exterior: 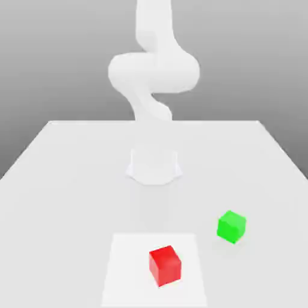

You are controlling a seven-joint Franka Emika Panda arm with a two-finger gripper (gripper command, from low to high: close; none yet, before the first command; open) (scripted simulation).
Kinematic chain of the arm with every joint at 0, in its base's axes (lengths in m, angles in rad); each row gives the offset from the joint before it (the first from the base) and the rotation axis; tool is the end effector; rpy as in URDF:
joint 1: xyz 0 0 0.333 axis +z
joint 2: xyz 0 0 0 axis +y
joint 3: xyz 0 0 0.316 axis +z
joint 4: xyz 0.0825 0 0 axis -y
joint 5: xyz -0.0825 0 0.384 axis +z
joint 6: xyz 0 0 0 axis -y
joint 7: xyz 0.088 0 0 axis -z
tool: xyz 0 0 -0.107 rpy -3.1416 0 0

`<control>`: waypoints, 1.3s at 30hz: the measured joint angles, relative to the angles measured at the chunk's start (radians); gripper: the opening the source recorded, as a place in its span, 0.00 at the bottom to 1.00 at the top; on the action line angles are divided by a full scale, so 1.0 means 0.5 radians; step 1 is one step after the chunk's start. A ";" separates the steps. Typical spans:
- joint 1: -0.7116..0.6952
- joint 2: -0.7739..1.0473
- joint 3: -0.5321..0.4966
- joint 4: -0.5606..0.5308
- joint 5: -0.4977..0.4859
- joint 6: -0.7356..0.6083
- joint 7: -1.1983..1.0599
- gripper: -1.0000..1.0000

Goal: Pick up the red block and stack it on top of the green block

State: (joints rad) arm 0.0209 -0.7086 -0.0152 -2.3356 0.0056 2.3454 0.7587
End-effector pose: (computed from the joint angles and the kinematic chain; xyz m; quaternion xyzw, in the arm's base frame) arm 0.3817 0.0004 0.6647 -0.8702 0.3453 -0.3232 0.1384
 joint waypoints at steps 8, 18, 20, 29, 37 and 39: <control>0.116 0.593 -0.076 -0.231 0.045 0.294 -0.274 0.50; 0.197 1.318 -0.102 -0.513 0.069 0.654 -0.587 0.50; 0.204 1.462 -0.101 -0.570 0.051 0.726 -0.633 0.50; 0.170 2.015 -0.053 -0.567 0.093 1.145 -0.725 0.00; 0.172 1.906 -0.061 -0.584 0.065 1.052 -0.706 0.00; 0.176 1.770 -0.070 -0.604 0.039 0.936 -0.687 0.00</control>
State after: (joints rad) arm 0.1089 0.1765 -0.0503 -2.6376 0.0253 2.8135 0.4153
